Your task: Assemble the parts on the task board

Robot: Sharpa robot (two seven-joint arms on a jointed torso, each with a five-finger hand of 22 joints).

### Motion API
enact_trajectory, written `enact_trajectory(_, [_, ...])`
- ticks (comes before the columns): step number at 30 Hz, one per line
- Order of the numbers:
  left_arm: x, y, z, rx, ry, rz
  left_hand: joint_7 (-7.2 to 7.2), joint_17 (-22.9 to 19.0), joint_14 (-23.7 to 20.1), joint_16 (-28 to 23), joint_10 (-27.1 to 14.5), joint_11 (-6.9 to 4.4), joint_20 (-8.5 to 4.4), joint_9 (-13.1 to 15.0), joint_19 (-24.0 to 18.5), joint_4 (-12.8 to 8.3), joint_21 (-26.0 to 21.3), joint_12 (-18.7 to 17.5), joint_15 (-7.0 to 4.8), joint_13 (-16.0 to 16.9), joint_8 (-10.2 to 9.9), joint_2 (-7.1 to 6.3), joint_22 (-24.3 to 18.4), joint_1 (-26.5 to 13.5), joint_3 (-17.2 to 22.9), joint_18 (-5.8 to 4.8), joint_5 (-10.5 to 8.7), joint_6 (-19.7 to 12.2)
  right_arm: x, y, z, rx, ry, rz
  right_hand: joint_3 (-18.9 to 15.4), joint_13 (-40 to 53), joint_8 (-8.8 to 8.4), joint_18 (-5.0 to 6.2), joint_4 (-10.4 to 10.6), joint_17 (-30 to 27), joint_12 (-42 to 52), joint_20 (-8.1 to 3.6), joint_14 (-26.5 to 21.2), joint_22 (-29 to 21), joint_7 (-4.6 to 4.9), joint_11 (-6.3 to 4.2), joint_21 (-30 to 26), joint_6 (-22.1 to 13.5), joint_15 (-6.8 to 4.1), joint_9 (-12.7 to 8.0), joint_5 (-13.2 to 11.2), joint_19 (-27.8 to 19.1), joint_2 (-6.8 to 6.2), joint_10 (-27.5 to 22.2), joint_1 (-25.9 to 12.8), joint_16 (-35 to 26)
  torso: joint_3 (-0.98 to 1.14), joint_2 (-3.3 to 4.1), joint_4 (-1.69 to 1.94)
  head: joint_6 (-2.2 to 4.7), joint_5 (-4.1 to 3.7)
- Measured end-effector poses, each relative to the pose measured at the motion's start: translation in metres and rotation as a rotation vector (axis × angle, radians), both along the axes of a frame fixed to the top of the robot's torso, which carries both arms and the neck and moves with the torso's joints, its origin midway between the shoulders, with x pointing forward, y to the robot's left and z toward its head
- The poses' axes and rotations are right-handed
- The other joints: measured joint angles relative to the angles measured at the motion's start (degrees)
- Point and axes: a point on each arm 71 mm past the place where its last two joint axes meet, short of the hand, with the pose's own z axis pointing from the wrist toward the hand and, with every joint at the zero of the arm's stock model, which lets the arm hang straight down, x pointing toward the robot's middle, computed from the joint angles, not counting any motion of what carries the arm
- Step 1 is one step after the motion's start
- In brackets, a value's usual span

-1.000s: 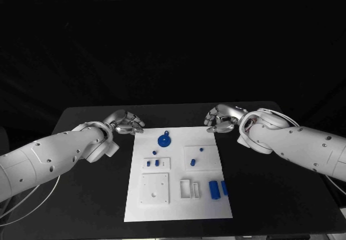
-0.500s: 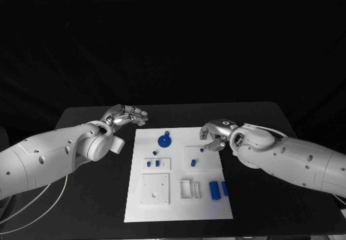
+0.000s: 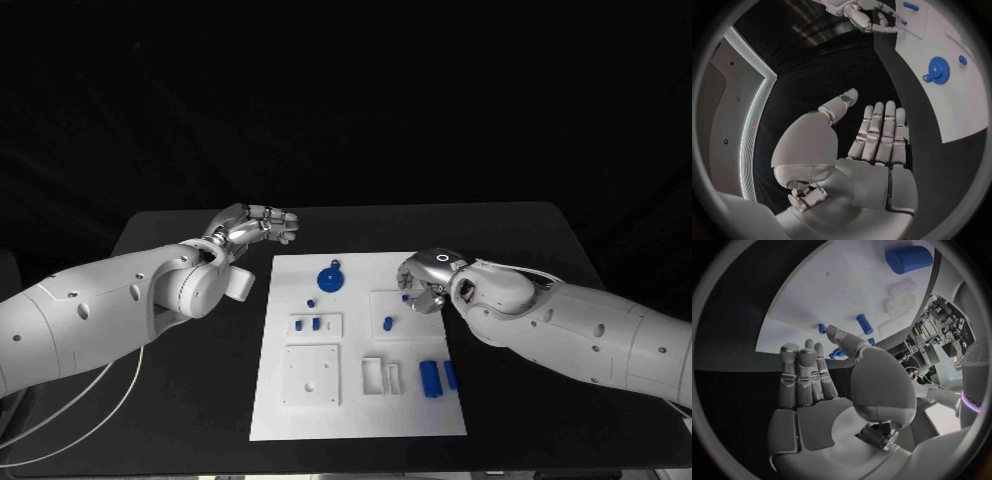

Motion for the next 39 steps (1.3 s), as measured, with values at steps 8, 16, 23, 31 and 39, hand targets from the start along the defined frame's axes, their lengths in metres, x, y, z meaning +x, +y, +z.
enact_trajectory(8, [0.000, 0.000, 0.000, -0.015, 0.003, 0.006, 0.00, 0.00, 0.00, -0.01, 0.00, 0.00, 0.20, 0.00, -0.20, 0.16, -0.29, 0.00, 0.00, -0.02, 0.00, 0.23, 0.05, -0.23, -0.16, 0.01, 0.00, 0.00, -0.002, 0.003, -0.007, -0.016, 0.003, 0.002, 1.18, -0.10, 0.00, -0.25, 0.50, -0.07, -0.28, 0.10, 0.27, 0.00, -0.06, -0.21, 0.00, 0.53, -0.07, 0.00, -0.97, 0.32, 0.00, 0.65, 0.00, 0.00, 0.02, 0.03, 0.01, -0.18, 0.19])
enact_trajectory(16, [0.000, 0.001, 0.000, -0.023, 0.006, 0.010, 0.00, 0.20, 0.00, -0.23, 0.00, 0.00, 0.20, 0.00, -0.20, 0.00, -0.29, 0.23, 0.00, -0.08, 0.12, 0.23, 0.05, -0.23, -0.32, 0.01, 0.00, 0.00, -0.002, 0.005, -0.010, -0.023, 0.002, 0.006, 4.08, 0.70, 0.79, -0.26, 1.71, -0.20, -0.13, 0.09, 0.82, 0.00, -1.23, -1.75, 0.01, 3.23, -0.94, 0.24, -2.68, 0.74, 0.00, 3.20, 0.00, 0.45, 0.03, 0.02, -0.03, -0.39, 0.28])
enact_trajectory(23, [0.000, 0.002, 0.000, -0.027, 0.008, 0.012, 0.00, 0.27, 0.00, -0.23, 0.00, 0.00, 0.36, 0.00, -0.04, 0.00, -0.29, 0.23, 0.00, -0.13, 0.23, 0.23, 0.04, -0.23, -0.31, 0.01, 0.00, 0.00, -0.001, 0.007, -0.011, -0.032, -0.005, 0.005, 5.79, 1.56, 1.18, -0.25, 2.14, -0.33, 0.34, -0.09, 1.24, -0.01, -1.69, -2.54, 0.01, 4.65, -1.55, 0.47, -2.92, 0.95, 0.49, 4.81, 0.48, 0.45, 0.03, 0.01, -0.05, -0.44, 0.24])
enact_trajectory(31, [0.000, 0.002, 0.000, -0.028, 0.009, 0.012, 0.00, 0.33, 0.00, -0.23, 0.00, 0.00, 0.42, 0.00, 0.02, 0.00, -0.29, 0.23, 0.00, -0.20, 0.23, 0.23, 0.09, -0.22, -0.31, 0.01, 0.00, 0.00, 0.000, 0.010, -0.013, -0.046, -0.021, 0.004, 6.60, 3.06, 1.96, -0.25, 1.85, -0.39, 1.00, -0.03, 1.48, -0.02, -2.40, -3.09, 0.56, 6.34, -2.17, 0.83, -3.13, 1.25, 1.22, 6.76, 0.60, 0.47, 0.04, 0.00, -0.07, -0.59, 0.16])
enact_trajectory(39, [0.000, 0.002, 0.000, -0.029, 0.010, 0.012, 0.00, 0.38, 0.35, -0.45, 0.00, 0.00, 0.42, 0.00, 0.02, -0.16, -0.50, 0.23, -0.10, -0.26, 0.23, 0.23, 0.09, -0.22, -0.47, 0.02, 0.00, 0.00, -0.001, 0.012, -0.014, -0.051, -0.045, 0.001, 7.56, 3.67, 2.30, -0.25, 1.64, -0.41, 1.09, -0.23, 1.78, -0.03, -2.84, -3.59, 0.89, 7.35, -2.48, 1.09, -3.13, 1.47, 1.45, 7.29, 0.83, 0.70, 0.08, -0.02, -0.09, -0.59, 0.05])
